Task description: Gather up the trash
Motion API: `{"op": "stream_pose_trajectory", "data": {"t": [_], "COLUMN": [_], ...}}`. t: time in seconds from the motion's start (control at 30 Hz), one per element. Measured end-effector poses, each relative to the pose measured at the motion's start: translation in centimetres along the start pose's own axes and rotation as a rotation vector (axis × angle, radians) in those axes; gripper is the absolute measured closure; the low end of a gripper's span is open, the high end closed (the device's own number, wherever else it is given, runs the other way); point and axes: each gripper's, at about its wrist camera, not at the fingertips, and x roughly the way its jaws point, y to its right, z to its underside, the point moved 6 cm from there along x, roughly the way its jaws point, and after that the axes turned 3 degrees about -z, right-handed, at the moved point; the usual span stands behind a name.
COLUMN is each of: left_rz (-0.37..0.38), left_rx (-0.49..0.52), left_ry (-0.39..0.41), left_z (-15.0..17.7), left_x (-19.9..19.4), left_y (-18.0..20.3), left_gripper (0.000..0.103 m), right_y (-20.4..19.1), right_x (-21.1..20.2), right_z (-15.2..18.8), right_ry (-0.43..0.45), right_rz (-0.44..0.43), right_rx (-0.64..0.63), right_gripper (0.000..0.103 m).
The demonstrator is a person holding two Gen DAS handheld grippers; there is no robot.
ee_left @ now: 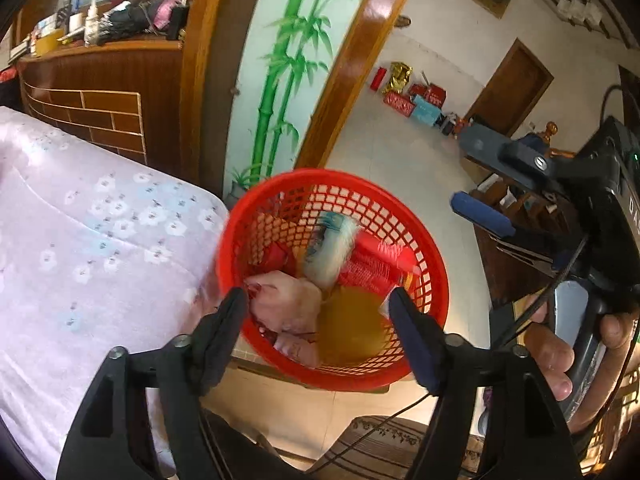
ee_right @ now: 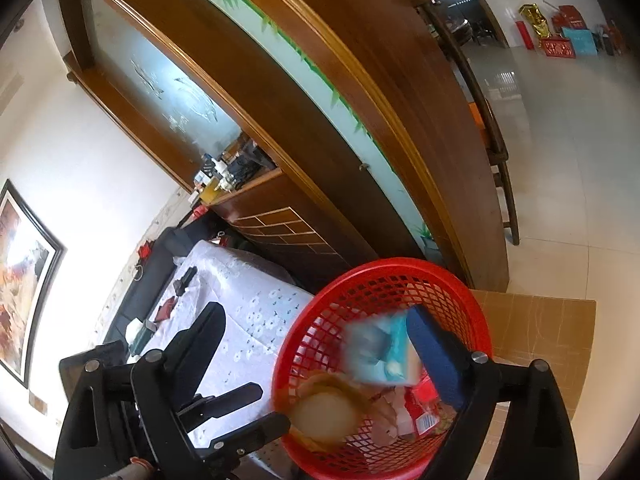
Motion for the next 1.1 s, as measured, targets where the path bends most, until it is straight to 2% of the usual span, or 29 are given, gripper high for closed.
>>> {"op": "stream_pose_trajectory", "data": {"t": [0.1,0.2,0.27,0.43,0.6,0.7,0.87,1.1], "left_rz": [-0.008,-0.053,-0.104,-0.311,-0.434,-0.491,-0.502,-0.488], "left_rx": [-0.032,-0.082,-0.112,-0.212,-0.33,-0.329,-0.281,-0.196], "left_ry": [0.054,0.126,0.171,0.283,0.32,0.351,0.364,0.34], "left_z": [-0.2,0.1,0.7,3.8,7.4,8.8,9.5,9.3], "left_x": [-3.0,-7.4,-10.5,-19.1,-24.8,-27.2,-27.7,-25.4], "left_y": [-1.5,-4.0,-6.1,-12.3,-16.9,-17.3,-14.8,-10.4], "left_gripper": [0.023,0.019,0.015,0.013,0.013,0.013,0.013,0.011], "right_y": [-1.1,-3.8,-6.3,-14.6,-21.8,-24.3,-25.4,-24.0], "right_x": [-1.1,-2.2,-2.7,-2.8,-0.7,0.1,-0.3,-4.8], "right_z": [-0.2,0.1,0.7,4.1,7.6,9.1,9.9,11.2], "right_ry": [0.022,0.048,0.055,0.04,-0.018,-0.034,0.003,0.078], "right_rz": [-0.009,-0.062,-0.112,-0.26,-0.351,-0.38,-0.29,-0.083], "right_rx": [-0.008,-0.053,-0.106,-0.264,-0.374,-0.391,-0.405,-0.472], "right_gripper": [0.009,0.009,0.009,0.008,0.008,0.008,0.008,0.006]}}
